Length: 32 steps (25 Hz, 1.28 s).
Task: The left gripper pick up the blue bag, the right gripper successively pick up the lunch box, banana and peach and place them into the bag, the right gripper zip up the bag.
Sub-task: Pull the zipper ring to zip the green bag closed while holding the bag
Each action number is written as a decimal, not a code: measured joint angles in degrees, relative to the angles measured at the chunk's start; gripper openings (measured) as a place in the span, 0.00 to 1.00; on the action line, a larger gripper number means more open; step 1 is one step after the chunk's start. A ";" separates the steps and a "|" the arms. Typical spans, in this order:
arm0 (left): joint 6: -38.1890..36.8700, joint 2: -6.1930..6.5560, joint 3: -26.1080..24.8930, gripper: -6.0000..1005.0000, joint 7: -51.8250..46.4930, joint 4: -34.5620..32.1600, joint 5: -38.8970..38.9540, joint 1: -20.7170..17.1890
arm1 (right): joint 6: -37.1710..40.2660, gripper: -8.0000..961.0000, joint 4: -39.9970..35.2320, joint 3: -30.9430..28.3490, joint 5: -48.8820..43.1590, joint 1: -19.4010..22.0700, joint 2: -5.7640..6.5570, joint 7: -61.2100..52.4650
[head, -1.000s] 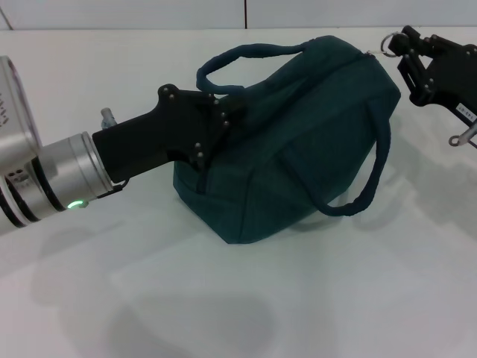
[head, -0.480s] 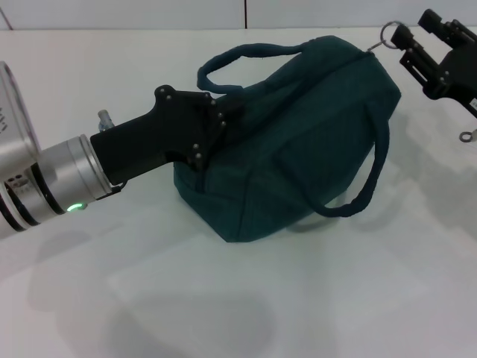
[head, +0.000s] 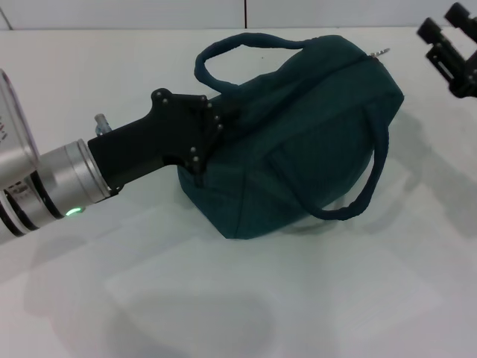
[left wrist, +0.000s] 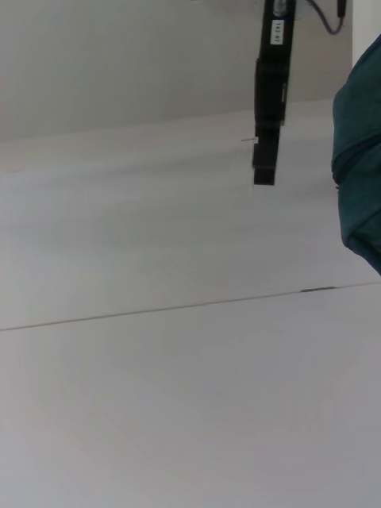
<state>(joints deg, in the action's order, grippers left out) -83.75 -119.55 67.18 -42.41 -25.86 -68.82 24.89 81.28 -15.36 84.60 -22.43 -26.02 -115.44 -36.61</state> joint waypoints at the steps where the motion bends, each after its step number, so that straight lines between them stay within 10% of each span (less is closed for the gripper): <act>1: 0.00 0.01 -0.08 0.00 0.04 0.01 0.00 -0.02 | 0.15 0.52 -0.12 -0.34 0.04 0.25 0.03 -0.03; 32: -0.07 -0.18 -0.04 0.00 0.75 0.03 0.01 0.51 | -14.95 0.42 -2.47 3.16 -11.71 -4.77 -0.74 2.61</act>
<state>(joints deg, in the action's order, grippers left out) -83.82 -119.73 67.14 -41.66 -25.83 -68.81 25.40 66.34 -17.83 87.75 -34.13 -30.79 -116.19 -34.00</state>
